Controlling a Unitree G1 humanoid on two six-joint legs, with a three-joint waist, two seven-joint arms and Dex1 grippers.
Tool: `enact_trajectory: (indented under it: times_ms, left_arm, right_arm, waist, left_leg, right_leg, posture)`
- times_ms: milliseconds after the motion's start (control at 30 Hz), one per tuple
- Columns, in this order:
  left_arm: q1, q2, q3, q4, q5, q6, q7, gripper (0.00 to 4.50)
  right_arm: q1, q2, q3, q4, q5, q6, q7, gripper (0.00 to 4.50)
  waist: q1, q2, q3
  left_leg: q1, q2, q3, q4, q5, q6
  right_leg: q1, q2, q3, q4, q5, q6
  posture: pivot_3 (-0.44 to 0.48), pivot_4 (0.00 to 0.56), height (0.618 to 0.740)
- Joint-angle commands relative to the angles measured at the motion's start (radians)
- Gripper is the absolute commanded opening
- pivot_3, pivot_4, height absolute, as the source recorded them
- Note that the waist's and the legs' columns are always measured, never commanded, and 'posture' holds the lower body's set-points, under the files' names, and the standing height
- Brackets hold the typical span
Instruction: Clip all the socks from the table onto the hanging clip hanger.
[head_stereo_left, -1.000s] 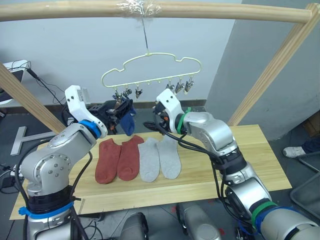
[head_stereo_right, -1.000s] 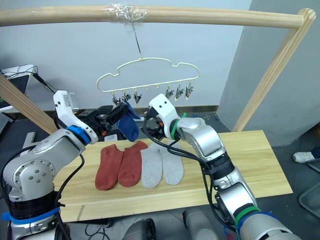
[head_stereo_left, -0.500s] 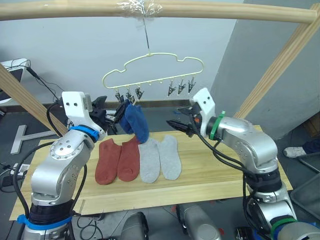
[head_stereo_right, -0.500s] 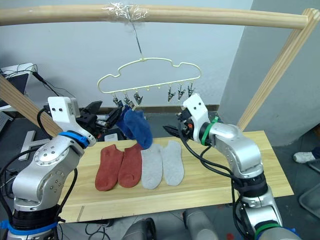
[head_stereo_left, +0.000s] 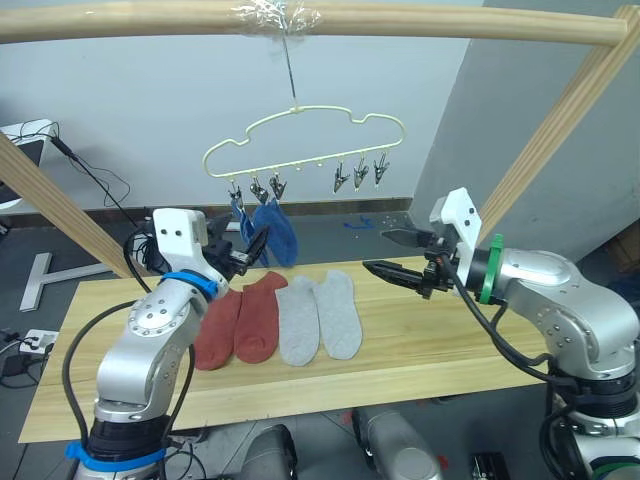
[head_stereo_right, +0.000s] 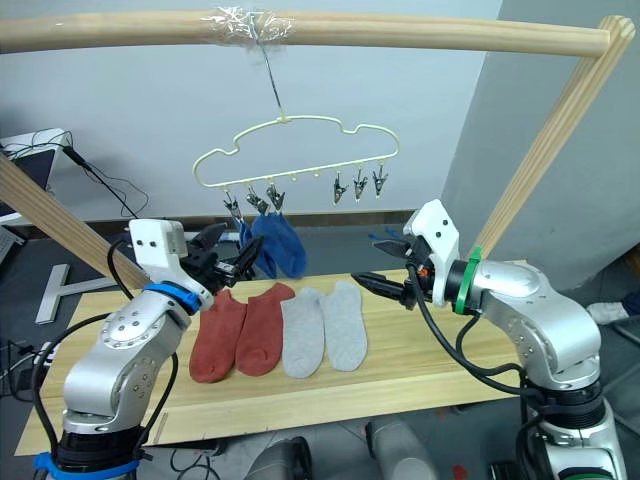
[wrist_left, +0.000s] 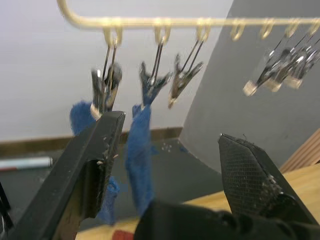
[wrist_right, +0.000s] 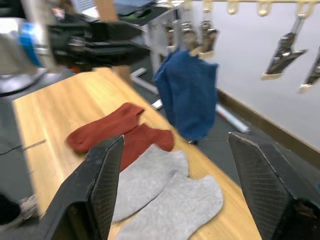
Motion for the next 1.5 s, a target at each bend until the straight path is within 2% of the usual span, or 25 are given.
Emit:
enact_trajectory:
  times_ms: [33,333,667,700,800,1500]
  left_arm:
    - [-0.056,-0.023,-0.021,0.038,0.060,-0.021,0.023,3.44]
    - [-0.163,-0.123,-0.081,0.117,0.144,-0.062,0.040,3.44]
    - [-0.249,-0.205,-0.108,0.214,0.227,-0.082,0.083,3.44]
    - [-0.253,-0.209,-0.109,0.222,0.234,-0.084,0.086,3.44]
    - [-0.261,-0.223,-0.108,0.241,0.250,-0.091,0.095,2.85]
    - [-0.336,-0.259,-0.083,0.408,0.315,-0.191,0.132,2.85]
  right_arm:
    - [-0.039,-0.048,-0.035,-0.031,0.075,-0.031,0.070,3.44]
    - [-0.107,-0.125,-0.046,0.017,0.136,-0.065,0.130,3.44]
    - [-0.172,-0.148,-0.066,0.088,0.152,-0.100,0.127,3.44]
    - [-0.173,-0.149,-0.065,0.090,0.151,-0.102,0.126,3.44]
    - [-0.166,-0.148,-0.060,0.095,0.146,-0.111,0.118,3.46]
    - [-0.136,-0.135,-0.067,0.061,0.173,-0.091,0.040,3.46]
  waist:
    - [0.000,0.000,0.000]
    - [-0.002,0.000,0.000]
    - [-0.003,0.000,0.000]
    - [-0.003,0.000,0.000]
    - [-0.004,0.000,0.000]
    - [-0.012,0.000,0.000]
  left_leg:
    - [0.000,-0.001,0.000,0.000,0.000,0.000]
    - [0.000,-0.001,0.001,0.000,0.000,0.001]
    - [0.000,-0.001,0.001,0.000,0.000,0.001]
    - [0.000,-0.001,0.001,0.000,0.000,0.001]
    - [0.000,-0.001,0.001,0.000,0.000,0.001]
    - [0.000,-0.001,0.001,0.001,0.000,0.001]
  right_leg:
    - [0.000,0.000,0.000,0.000,0.000,0.000]
    - [0.000,0.000,0.000,0.000,0.003,-0.004]
    - [0.001,0.000,0.000,0.000,0.003,-0.004]
    - [0.000,0.000,0.000,0.000,0.003,-0.004]
    - [0.000,0.000,0.000,0.000,0.003,-0.004]
    - [0.001,0.000,0.000,0.001,0.003,-0.004]
  posture:
    - [-0.312,0.196,0.740]
    - [-0.331,0.201,0.740]
    - [-0.347,0.203,0.740]
    - [-0.353,0.205,0.740]
    - [-0.353,0.205,0.740]
    - [-0.395,0.210,0.740]
